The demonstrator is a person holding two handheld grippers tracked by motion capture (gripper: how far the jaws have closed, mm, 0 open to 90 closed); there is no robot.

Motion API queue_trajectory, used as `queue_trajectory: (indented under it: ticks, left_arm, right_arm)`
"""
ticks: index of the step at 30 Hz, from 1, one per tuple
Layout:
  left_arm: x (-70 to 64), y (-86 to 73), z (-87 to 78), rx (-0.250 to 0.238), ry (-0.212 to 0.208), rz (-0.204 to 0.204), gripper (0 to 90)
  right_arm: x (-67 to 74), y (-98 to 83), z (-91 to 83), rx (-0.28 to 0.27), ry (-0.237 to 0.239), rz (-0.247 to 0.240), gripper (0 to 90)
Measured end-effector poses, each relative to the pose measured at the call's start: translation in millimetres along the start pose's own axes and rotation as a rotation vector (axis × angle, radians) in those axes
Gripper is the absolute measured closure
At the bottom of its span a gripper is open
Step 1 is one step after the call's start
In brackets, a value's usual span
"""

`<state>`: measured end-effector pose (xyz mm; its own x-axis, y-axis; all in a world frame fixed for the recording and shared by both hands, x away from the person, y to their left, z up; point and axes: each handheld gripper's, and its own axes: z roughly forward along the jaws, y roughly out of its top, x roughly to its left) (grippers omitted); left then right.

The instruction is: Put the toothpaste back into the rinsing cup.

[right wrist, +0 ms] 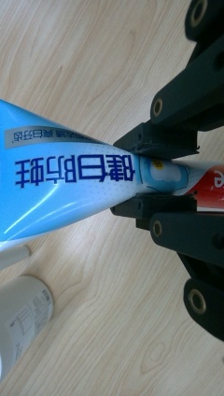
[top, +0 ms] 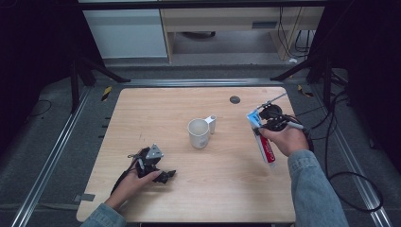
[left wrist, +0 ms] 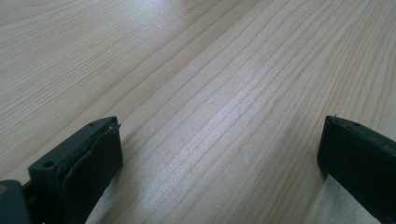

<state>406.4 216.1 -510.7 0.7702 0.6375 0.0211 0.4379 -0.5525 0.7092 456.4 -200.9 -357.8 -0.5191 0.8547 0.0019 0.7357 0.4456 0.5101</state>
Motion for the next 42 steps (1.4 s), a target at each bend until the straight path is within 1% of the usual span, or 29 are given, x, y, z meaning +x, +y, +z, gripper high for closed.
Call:
queue_trajectory:
  ticks: [5,11,14,15,18,22,23,24,30,37,38,39,42]
  left_arm:
    - [0.0,0.0,0.0,0.000,0.000,0.000,0.0]
    - [0.0,0.0,0.0,0.000,0.000,0.000,0.0]
    - [0.0,0.0,0.0,0.000,0.000,0.000,0.0]
    - [0.0,0.0,0.0,0.000,0.000,0.000,0.0]
    - [0.0,0.0,0.0,0.000,0.000,0.000,0.0]
    - [0.0,0.0,0.0,0.000,0.000,0.000,0.0]
    - [0.0,0.0,0.0,0.000,0.000,0.000,0.0]
    - [0.0,0.0,0.0,0.000,0.000,-0.001,0.0]
    - [0.0,0.0,0.0,0.000,0.000,0.000,0.0]
    - [0.0,0.0,0.0,0.000,0.000,0.000,0.0]
    - [0.0,0.0,0.0,0.000,0.000,0.000,0.0]
    - [0.0,0.0,0.0,0.000,0.000,0.000,0.0]
    - [0.0,0.0,0.0,0.000,0.000,-0.001,0.0]
  right_arm:
    - [3.8,4.1,1.7,-0.008,0.014,-0.010,73.8]
    - [6.6,6.4,1.3,-0.010,0.017,-0.010,73.8]
    - [8.1,7.1,0.7,-0.009,0.017,-0.017,73.8]
    - [8.5,7.4,0.3,-0.011,0.012,-0.019,73.8]
    - [10.5,8.2,-0.9,-0.021,0.019,-0.019,73.8]
    - [15.6,9.9,-1.0,-0.033,0.031,-0.025,73.7]
    - [19.0,11.0,-0.5,-0.035,0.036,-0.024,73.7]
    - [19.0,11.0,-0.5,-0.035,0.036,-0.024,73.7]
    - [27.6,14.9,1.1,-0.049,0.051,-0.041,73.7]
    - [39.0,19.6,1.8,-0.076,0.066,-0.061,73.8]
    - [42.4,21.2,1.0,-0.084,0.068,-0.067,73.8]
    - [42.4,21.2,1.0,-0.084,0.068,-0.067,73.8]
    - [47.8,23.3,-0.3,-0.100,0.084,-0.072,73.8]
